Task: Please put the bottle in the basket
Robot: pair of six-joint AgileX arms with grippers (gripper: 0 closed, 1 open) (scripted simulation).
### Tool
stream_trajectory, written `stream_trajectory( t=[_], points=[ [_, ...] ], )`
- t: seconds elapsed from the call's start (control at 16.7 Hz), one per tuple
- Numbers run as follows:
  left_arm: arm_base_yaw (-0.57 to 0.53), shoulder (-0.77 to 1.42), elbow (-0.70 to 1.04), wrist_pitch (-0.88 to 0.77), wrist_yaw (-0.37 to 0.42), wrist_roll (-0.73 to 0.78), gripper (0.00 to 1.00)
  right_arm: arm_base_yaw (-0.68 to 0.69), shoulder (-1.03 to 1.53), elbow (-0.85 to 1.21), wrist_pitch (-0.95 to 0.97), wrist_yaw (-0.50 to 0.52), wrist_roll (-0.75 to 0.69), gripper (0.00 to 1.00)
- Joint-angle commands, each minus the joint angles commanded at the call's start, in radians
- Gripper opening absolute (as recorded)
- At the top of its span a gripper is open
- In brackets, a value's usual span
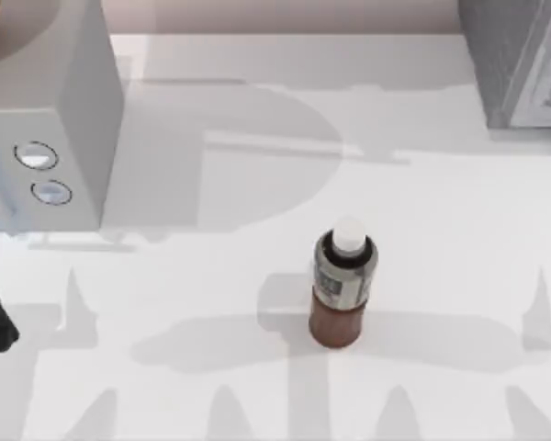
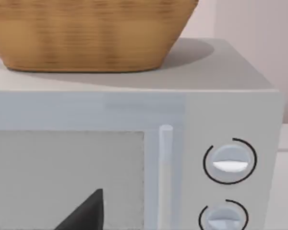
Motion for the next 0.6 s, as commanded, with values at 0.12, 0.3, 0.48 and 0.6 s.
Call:
stream_trajectory(
  t=[0.12, 0.3, 0.48, 0.6],
  points=[
    [0.0, 0.0, 0.0, 0.0, 0.0, 0.0, 1.0, 0.0, 0.0, 0.0, 0.0, 0.0, 0.0, 1.0],
    [-0.043, 0.062, 0.014, 0.061, 0.002, -0.002, 1.0, 0.0, 0.0, 0.0, 0.0, 0.0, 0.0, 1.0],
    [-0.133, 0.22, 0.04, 0.206, -0.004, -0.004, 1.0, 0.0, 0.0, 0.0, 0.0, 0.0, 0.0, 1.0],
    [-0.209, 0.373, 0.06, 0.337, -0.012, -0.005, 1.0, 0.0, 0.0, 0.0, 0.0, 0.0, 0.0, 1.0]
  ],
)
